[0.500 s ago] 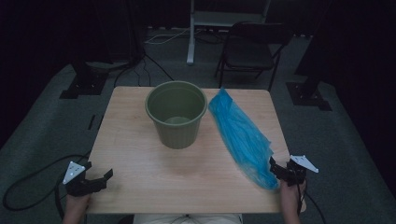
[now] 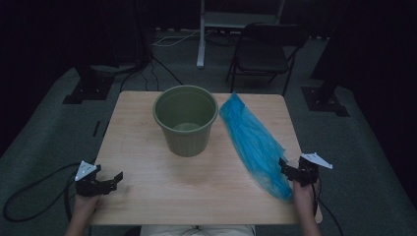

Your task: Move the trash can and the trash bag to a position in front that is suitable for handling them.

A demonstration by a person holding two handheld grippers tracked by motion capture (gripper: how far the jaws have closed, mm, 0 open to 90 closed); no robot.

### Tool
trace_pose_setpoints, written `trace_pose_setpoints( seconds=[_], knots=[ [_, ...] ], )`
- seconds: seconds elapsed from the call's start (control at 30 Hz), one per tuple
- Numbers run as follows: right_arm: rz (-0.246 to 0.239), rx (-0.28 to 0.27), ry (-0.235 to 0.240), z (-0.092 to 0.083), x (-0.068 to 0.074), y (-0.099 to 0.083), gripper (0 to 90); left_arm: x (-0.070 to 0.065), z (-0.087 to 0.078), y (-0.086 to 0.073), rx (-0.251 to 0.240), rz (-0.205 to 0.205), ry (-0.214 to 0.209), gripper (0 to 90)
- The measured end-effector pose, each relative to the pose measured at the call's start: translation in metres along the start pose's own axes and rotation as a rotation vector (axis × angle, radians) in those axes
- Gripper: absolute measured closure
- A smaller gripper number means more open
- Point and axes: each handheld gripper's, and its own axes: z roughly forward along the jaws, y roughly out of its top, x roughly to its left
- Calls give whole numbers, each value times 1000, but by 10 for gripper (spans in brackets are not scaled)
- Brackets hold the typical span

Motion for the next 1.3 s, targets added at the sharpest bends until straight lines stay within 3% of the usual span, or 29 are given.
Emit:
trace_pose_setpoints(
  seconds=[0.27, 0.43, 0.87, 1.0, 1.3],
  knots=[
    [-45, -9, 81, 26, 29, 36, 116, -4, 22, 20, 24, 19, -18, 2],
    [-94, -2, 96, 47, 51, 48, 116, -9, 41, 40, 7, 19, -34, 2],
    [-100, -22, 173, 96, 101, 63, 116, -24, 90, 82, -61, -9, -49, 2],
    [-90, -23, 196, 110, 114, 72, 116, -29, 108, 94, -56, 6, -48, 2],
    [-54, 12, 257, 148, 149, 92, 116, -29, 147, 114, -33, -26, -45, 2]
  ],
)
